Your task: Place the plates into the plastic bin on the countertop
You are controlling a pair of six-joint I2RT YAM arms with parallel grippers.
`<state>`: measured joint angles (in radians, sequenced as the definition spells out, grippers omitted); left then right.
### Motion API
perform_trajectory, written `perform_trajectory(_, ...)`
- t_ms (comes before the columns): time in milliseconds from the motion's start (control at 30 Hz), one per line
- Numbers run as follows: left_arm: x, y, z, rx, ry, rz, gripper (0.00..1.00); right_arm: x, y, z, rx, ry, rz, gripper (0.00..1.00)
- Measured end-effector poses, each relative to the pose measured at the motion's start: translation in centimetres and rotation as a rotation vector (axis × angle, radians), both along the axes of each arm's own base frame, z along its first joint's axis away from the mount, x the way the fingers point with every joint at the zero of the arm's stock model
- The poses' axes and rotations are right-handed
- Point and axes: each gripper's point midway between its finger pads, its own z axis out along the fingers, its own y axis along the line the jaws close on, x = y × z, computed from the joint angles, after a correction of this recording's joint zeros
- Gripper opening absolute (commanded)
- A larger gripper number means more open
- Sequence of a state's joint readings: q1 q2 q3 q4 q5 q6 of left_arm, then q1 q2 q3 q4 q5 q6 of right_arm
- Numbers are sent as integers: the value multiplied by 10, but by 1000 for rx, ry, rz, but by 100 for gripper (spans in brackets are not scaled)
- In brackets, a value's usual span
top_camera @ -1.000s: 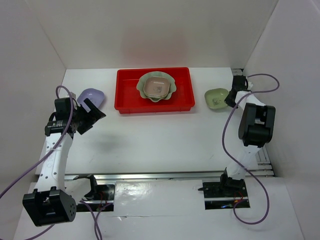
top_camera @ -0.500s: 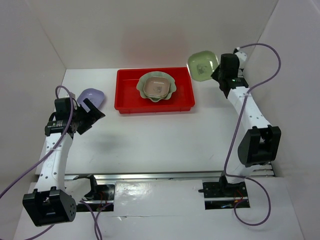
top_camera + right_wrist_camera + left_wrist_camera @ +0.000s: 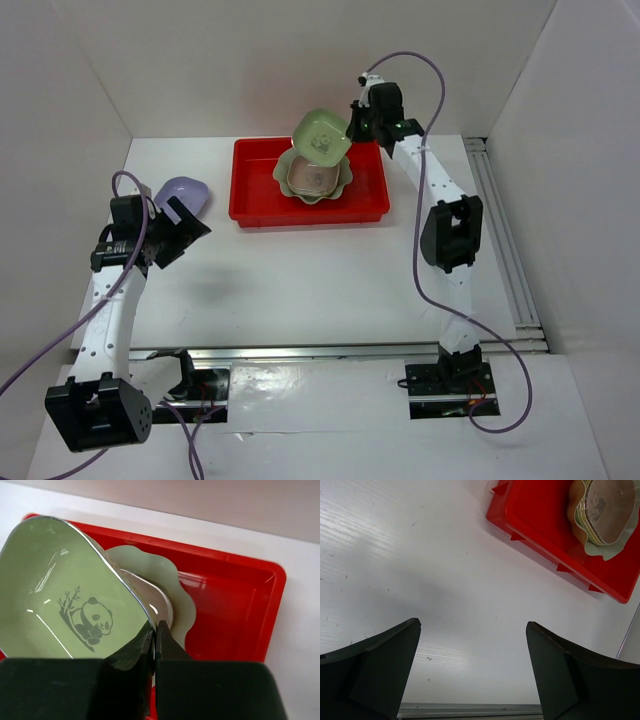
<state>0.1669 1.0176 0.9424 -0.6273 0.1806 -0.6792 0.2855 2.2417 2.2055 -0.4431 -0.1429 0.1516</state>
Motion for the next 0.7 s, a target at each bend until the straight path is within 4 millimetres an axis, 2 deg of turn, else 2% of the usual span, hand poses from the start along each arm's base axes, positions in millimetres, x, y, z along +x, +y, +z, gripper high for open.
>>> perform_trajectory(133,0,-1,0,3,-1,-5,100,13,2,-12,-75,-22,69,0)
perform_trajectory(267,0,0,0,12,-2,-14,100,10,0,-31,-125,-12,108,0)
perform_trajectory(433,0,-1,0,11,-3,-22,100,0,7,-69,-202,34,142,0)
perform_trajectory(500,0,-1,0,10,-3,-22,100,-2,17,-70,-220,23,152,0)
perform_trajectory(700,-1,-3,0,10,-4,-29,100,2,48,-58,-236,-48,164,0)
